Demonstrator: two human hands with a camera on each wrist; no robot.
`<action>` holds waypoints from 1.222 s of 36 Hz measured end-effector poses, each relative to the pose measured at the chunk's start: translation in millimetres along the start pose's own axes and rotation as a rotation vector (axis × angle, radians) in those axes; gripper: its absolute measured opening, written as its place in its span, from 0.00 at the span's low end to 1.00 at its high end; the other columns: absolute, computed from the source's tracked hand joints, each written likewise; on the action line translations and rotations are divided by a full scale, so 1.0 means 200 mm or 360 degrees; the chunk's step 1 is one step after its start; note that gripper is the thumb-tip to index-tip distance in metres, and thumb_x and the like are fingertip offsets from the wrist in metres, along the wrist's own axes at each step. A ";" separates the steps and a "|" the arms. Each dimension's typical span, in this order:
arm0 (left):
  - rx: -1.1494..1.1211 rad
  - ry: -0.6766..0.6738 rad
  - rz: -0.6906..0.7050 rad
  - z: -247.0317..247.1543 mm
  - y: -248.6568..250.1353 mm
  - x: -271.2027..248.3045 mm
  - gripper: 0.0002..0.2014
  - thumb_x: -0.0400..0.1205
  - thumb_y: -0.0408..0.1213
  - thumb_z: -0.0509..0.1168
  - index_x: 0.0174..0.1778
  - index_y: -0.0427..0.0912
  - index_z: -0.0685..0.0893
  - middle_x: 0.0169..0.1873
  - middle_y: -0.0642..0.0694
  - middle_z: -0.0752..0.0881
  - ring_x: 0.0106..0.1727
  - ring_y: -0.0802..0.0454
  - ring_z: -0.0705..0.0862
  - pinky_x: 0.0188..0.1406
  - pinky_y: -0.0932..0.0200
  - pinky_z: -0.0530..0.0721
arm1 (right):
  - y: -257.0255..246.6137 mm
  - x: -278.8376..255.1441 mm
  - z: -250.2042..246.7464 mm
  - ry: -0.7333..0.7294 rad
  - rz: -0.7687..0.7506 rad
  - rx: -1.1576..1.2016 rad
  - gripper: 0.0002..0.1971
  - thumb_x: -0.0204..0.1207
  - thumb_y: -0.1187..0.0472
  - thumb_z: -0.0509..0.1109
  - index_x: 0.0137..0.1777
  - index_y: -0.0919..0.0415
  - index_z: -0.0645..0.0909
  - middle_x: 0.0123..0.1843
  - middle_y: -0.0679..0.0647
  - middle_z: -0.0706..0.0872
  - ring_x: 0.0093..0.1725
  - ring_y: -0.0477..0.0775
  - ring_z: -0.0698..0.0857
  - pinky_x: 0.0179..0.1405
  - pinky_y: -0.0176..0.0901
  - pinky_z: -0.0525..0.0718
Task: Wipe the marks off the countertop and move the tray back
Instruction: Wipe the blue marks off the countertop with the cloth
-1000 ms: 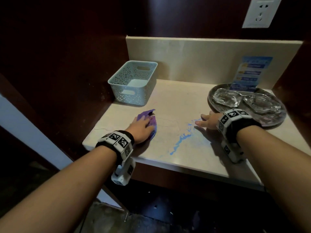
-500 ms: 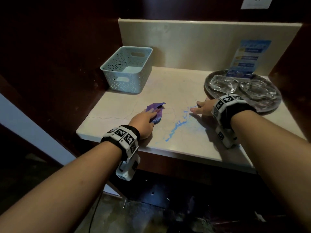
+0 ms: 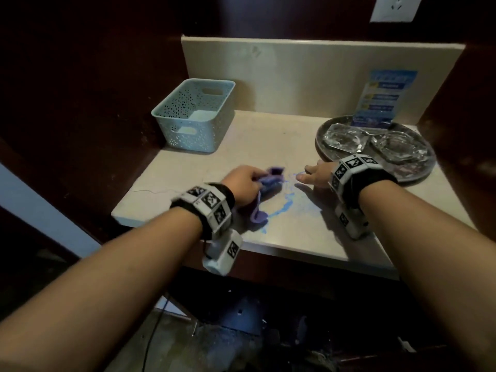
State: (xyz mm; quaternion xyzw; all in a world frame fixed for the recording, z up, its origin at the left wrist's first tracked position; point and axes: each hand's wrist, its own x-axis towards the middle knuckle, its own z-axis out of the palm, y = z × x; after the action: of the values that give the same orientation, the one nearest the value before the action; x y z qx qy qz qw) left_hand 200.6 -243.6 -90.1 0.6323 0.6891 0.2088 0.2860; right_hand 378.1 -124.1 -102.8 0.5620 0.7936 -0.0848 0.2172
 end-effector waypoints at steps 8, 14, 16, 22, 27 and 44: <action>0.0209 0.0202 -0.0046 -0.15 0.02 0.26 0.16 0.82 0.33 0.61 0.64 0.42 0.84 0.65 0.41 0.84 0.67 0.44 0.80 0.54 0.67 0.69 | 0.01 0.03 0.01 -0.0027 -0.0004 0.0025 0.36 0.80 0.33 0.48 0.84 0.52 0.56 0.85 0.62 0.53 0.83 0.67 0.58 0.80 0.63 0.57; 0.0410 -0.0043 0.0024 -0.11 0.09 0.46 0.17 0.83 0.37 0.60 0.69 0.44 0.81 0.69 0.42 0.81 0.69 0.43 0.78 0.58 0.63 0.71 | 0.03 0.06 0.02 -0.0068 0.0024 0.0096 0.38 0.78 0.31 0.50 0.84 0.48 0.53 0.87 0.57 0.48 0.84 0.65 0.54 0.82 0.61 0.54; 0.0511 -0.0168 0.0071 -0.07 0.11 0.51 0.18 0.84 0.38 0.59 0.69 0.44 0.80 0.69 0.41 0.81 0.69 0.42 0.77 0.62 0.60 0.72 | 0.03 0.04 0.02 -0.0069 0.0037 0.0130 0.39 0.77 0.30 0.52 0.84 0.47 0.52 0.87 0.56 0.46 0.85 0.65 0.53 0.82 0.62 0.54; 0.0622 -0.0374 0.0204 0.01 0.15 0.61 0.22 0.83 0.32 0.58 0.73 0.48 0.76 0.72 0.43 0.78 0.71 0.42 0.76 0.68 0.58 0.70 | 0.02 0.01 0.04 -0.0095 0.0097 0.0160 0.45 0.72 0.25 0.53 0.85 0.45 0.47 0.87 0.51 0.42 0.85 0.62 0.52 0.82 0.61 0.56; 0.0643 -0.0519 0.0339 0.05 0.19 0.62 0.23 0.82 0.32 0.59 0.75 0.50 0.74 0.74 0.44 0.75 0.73 0.43 0.74 0.71 0.58 0.67 | 0.05 -0.05 0.06 -0.0093 0.0146 0.0214 0.43 0.75 0.27 0.51 0.85 0.47 0.48 0.87 0.50 0.43 0.86 0.60 0.52 0.83 0.59 0.55; 0.0634 -0.0720 0.0541 0.11 0.22 0.47 0.25 0.81 0.30 0.59 0.73 0.53 0.75 0.76 0.46 0.74 0.74 0.45 0.72 0.73 0.57 0.65 | 0.08 -0.24 0.13 -0.0148 0.0399 0.0299 0.39 0.78 0.31 0.50 0.85 0.50 0.49 0.87 0.49 0.44 0.85 0.59 0.55 0.82 0.55 0.56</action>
State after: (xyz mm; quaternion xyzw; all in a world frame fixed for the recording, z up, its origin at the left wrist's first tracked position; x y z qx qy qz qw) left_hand 244.8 -146.4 -90.2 0.8117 0.5203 -0.0309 0.2636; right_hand 412.4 -169.5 -102.4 0.6699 0.6950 -0.1568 0.2092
